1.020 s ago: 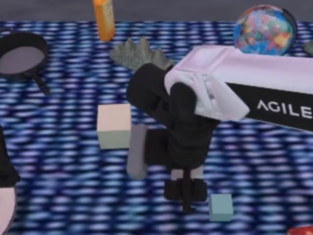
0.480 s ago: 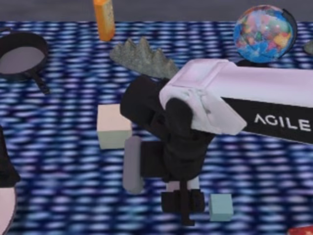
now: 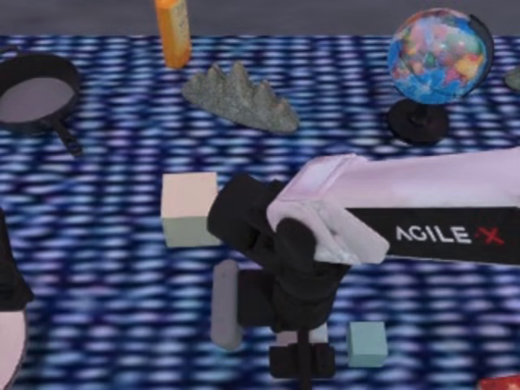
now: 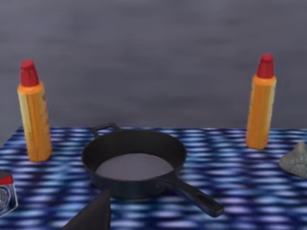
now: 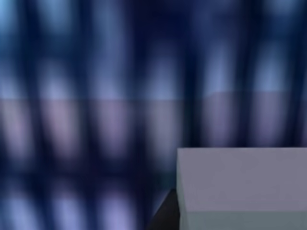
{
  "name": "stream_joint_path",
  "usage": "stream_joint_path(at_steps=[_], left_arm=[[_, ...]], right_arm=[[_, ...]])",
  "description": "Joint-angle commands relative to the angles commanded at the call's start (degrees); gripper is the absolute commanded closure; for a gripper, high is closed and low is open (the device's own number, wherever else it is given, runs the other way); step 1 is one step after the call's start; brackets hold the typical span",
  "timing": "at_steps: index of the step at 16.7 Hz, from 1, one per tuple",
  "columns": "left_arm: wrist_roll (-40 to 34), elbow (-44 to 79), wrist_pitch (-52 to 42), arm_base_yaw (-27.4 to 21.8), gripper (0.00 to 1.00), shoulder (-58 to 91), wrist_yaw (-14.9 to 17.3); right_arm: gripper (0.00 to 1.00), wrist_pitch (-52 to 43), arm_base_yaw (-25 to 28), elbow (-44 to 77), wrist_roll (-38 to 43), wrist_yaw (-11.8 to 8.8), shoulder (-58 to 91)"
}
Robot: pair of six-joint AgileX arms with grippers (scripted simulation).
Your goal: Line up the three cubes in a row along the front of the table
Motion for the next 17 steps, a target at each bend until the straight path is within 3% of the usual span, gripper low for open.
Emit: stream_joint_path(at_steps=[3,16,17], left_arm=[[0.0,0.0,0.0,0.0,0.0,0.0,0.0],[0.0,0.0,0.0,0.0,0.0,0.0,0.0],[0.0,0.0,0.0,0.0,0.0,0.0,0.0]], right_arm=[[1.0,0.0,0.0,0.0,0.0,0.0,0.0],[0.02,0.0,0.0,0.0,0.0,0.0,0.0],[0.0,0.0,0.0,0.0,0.0,0.0,0.0]])
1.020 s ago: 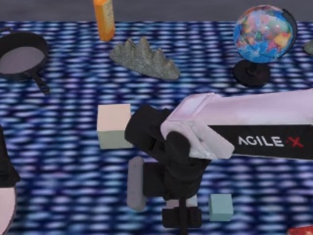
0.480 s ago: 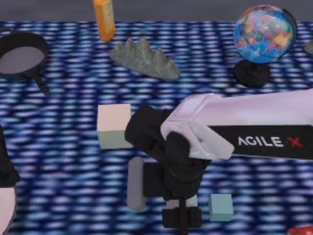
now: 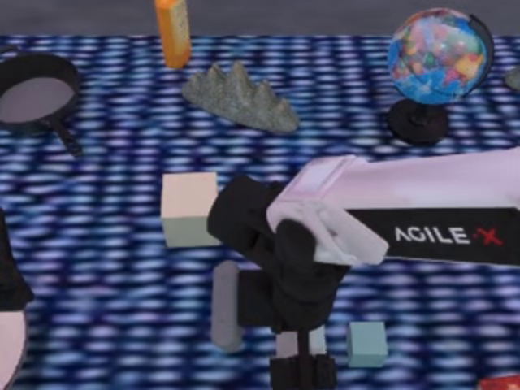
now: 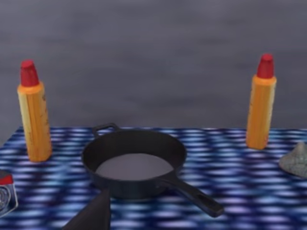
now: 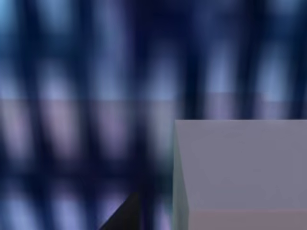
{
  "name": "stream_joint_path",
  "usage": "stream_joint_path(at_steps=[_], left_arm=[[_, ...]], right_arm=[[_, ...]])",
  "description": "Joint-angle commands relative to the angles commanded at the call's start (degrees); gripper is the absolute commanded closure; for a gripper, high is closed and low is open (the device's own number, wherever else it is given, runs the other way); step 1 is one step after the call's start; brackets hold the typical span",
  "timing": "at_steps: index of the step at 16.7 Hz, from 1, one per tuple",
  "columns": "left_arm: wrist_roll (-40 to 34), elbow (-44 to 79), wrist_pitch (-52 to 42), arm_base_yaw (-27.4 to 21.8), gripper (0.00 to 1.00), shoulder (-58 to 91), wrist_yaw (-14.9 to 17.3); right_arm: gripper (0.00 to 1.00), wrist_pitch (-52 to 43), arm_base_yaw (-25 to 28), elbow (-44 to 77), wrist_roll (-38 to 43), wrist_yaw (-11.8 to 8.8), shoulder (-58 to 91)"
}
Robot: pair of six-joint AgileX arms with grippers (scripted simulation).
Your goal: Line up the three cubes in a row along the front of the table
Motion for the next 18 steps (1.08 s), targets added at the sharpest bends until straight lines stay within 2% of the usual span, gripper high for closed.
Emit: stream_joint_path(at_steps=[10,18], left_arm=[[0.0,0.0,0.0,0.0,0.0,0.0,0.0],[0.0,0.0,0.0,0.0,0.0,0.0,0.0]], right_arm=[[0.0,-1.01,0.22,0.83,-0.21,0.0,-0.28],[0.0,-14.5,0.33,9.07,-0.3,-0.04,-5.46]])
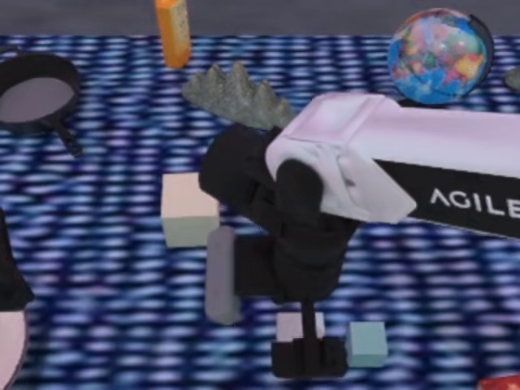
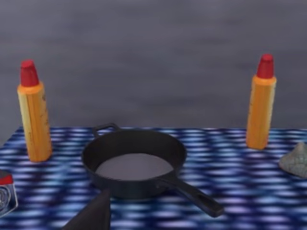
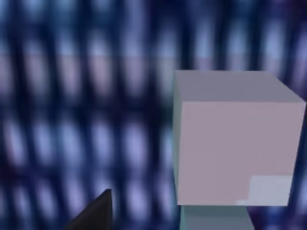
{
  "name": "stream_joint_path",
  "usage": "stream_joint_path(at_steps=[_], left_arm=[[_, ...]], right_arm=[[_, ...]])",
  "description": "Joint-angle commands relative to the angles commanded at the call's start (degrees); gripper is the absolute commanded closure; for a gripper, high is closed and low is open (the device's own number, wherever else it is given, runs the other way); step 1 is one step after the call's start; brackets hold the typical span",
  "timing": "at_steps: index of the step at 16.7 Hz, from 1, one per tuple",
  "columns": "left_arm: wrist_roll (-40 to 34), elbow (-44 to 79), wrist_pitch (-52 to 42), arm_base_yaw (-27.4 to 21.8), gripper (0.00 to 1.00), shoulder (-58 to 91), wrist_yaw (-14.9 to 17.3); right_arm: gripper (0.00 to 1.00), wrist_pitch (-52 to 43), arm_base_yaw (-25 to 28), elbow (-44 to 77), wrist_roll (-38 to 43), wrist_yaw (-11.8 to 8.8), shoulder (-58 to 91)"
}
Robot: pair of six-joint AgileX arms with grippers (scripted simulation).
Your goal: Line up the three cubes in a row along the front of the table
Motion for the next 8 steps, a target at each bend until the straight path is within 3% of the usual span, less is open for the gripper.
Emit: stream_joint_path(at_steps=[5,8], left_arm=[[-0.2,0.57,-0.33,-0.13,0.0,0.57,-0.02],[-1.88,5.86,-3.51,-1.39,0.0,5.94,-0.09]], right_arm=[[0.0,0.52,-0.26,-0.47,0.15,-0.08,-0.3],[0.0,4.18,-2.96,-3.95,1.66,-0.72,-5.17]])
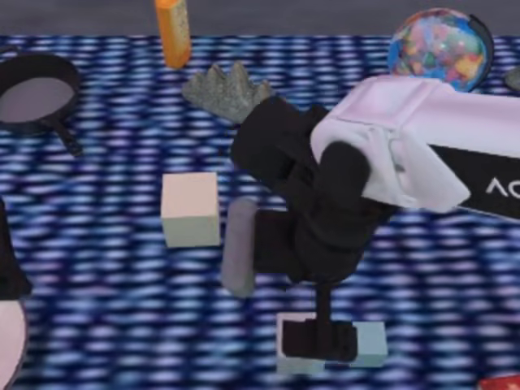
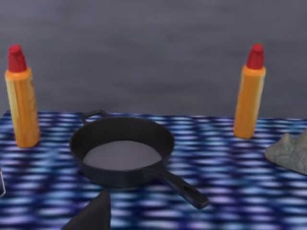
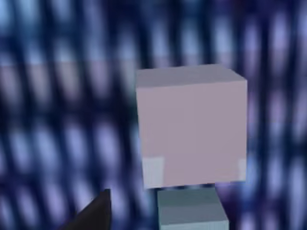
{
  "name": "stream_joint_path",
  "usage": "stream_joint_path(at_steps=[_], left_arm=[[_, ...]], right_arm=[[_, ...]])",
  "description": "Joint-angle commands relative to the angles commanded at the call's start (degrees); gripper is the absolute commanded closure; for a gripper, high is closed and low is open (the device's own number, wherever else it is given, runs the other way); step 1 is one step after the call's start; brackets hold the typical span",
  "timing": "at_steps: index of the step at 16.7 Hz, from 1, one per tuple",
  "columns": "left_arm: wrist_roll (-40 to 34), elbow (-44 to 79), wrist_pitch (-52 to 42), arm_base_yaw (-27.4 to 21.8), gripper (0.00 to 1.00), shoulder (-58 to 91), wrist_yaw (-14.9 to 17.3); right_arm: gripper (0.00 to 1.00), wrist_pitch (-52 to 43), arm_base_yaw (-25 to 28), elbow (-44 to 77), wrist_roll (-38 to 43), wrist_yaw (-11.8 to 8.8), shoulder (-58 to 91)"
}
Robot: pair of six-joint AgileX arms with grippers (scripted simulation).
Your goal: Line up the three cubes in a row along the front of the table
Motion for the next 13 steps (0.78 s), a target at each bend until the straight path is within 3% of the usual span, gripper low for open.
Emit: stream_joint_path(at_steps=[5,13], left_arm=[[-5.1,18.17,-12.11,-4.51,0.0,20.79,0.05],[-15.73,57.7,-40.77,-14.62,0.0,70.36,0.42]], right_arm=[[0.0,11.61,-9.07,-13.05,5.5,-1.59,-18.83],[0.0,35.21,-30.66,-48.07,20.59,-2.37,-64.78]])
